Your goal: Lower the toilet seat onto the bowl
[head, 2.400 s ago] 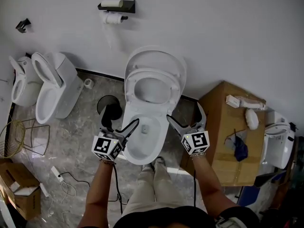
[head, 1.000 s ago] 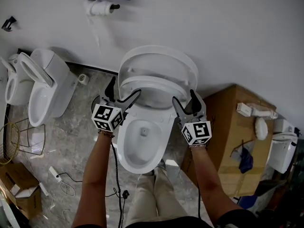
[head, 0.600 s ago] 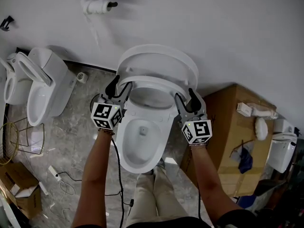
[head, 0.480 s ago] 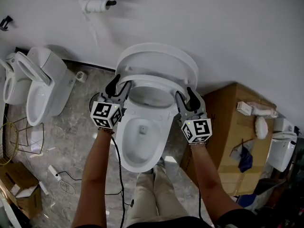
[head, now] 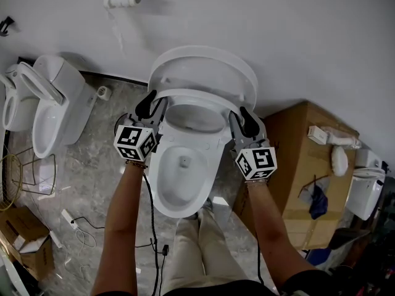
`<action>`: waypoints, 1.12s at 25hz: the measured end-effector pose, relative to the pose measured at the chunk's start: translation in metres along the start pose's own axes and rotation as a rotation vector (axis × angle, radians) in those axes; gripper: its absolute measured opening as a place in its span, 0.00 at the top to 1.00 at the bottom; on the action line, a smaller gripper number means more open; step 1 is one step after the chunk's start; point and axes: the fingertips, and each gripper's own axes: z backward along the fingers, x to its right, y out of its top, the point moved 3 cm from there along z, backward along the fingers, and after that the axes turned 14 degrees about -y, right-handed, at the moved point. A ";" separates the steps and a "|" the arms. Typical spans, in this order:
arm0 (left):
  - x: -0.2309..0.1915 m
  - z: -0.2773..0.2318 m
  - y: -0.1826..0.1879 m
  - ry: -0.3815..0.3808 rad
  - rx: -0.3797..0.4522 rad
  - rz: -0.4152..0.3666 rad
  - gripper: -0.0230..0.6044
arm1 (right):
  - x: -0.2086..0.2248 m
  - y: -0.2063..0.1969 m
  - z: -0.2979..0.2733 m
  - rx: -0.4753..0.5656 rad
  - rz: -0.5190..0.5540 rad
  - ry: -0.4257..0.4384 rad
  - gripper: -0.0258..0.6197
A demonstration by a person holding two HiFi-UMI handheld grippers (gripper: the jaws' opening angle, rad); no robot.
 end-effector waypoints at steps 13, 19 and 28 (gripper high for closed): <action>0.011 0.019 -0.003 0.011 0.059 0.006 0.74 | -0.008 -0.004 0.021 0.039 -0.010 0.029 0.76; 0.020 0.033 -0.007 0.002 0.063 -0.006 0.74 | -0.015 -0.006 0.036 0.062 -0.001 0.032 0.76; 0.032 0.053 -0.011 0.003 0.086 -0.024 0.74 | -0.026 -0.009 0.057 0.098 0.042 0.068 0.76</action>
